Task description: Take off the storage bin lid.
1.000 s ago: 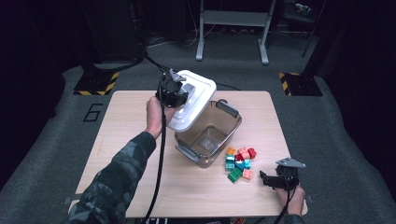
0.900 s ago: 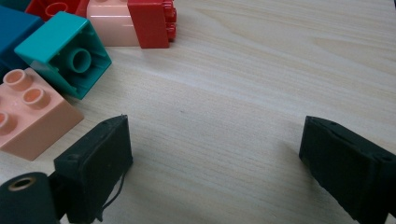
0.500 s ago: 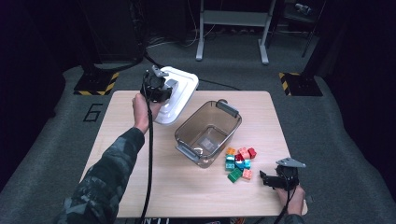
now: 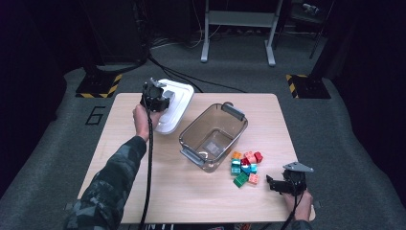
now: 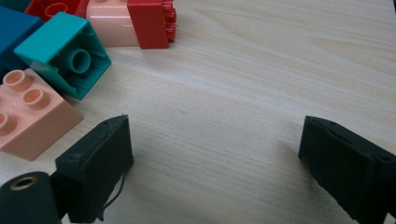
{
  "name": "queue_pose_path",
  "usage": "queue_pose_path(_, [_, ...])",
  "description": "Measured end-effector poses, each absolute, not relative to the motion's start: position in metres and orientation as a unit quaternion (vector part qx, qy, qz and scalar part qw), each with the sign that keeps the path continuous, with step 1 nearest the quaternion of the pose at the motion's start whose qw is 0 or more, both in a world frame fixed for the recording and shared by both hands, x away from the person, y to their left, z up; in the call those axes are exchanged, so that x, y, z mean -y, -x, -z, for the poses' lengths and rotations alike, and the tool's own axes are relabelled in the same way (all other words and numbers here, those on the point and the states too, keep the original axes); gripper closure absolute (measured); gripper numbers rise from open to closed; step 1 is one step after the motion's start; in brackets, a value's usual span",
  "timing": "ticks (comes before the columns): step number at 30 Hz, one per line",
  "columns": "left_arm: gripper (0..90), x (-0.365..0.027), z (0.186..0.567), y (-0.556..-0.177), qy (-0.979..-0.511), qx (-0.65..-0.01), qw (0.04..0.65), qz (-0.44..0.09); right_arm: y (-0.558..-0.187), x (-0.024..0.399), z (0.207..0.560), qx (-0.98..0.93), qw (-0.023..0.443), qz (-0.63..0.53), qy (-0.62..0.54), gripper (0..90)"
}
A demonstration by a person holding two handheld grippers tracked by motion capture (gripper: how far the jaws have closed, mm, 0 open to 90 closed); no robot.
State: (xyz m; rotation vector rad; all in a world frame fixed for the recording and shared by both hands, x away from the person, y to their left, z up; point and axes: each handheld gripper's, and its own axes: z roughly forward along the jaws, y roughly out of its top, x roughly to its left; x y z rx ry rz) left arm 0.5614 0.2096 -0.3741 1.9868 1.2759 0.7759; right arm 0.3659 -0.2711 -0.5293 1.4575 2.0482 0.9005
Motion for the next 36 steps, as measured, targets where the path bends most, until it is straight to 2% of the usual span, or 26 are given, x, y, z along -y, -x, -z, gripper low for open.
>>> queue_pose_path(17, [66.7,-0.225,0.447,-0.573,-0.748,-0.549,0.283,-0.243,-0.366,0.271,0.529,-0.746,0.234,-0.327,-0.530,9.1])
queue_pose_path(32, [66.2,-0.224,0.482,-0.576,-0.760,-0.563,0.248,-0.212,-0.366,0.271,0.529,-0.746,0.234,-0.328,-0.531,9.6])
queue_pose_path(34, [63.0,-0.225,0.482,-0.577,-0.759,-0.565,0.250,-0.207,-0.365,0.271,0.529,-0.745,0.234,-0.328,-0.531,9.7])
queue_pose_path(35, [54.9,-0.225,0.481,-0.577,-0.760,-0.564,0.246,-0.209,-0.366,0.271,0.529,-0.745,0.235,-0.328,-0.531,9.9])
queue_pose_path(36, [51.6,-0.226,0.479,-0.576,-0.760,-0.566,0.249,-0.201,-0.366,0.272,0.529,-0.745,0.235,-0.328,-0.531,9.9])
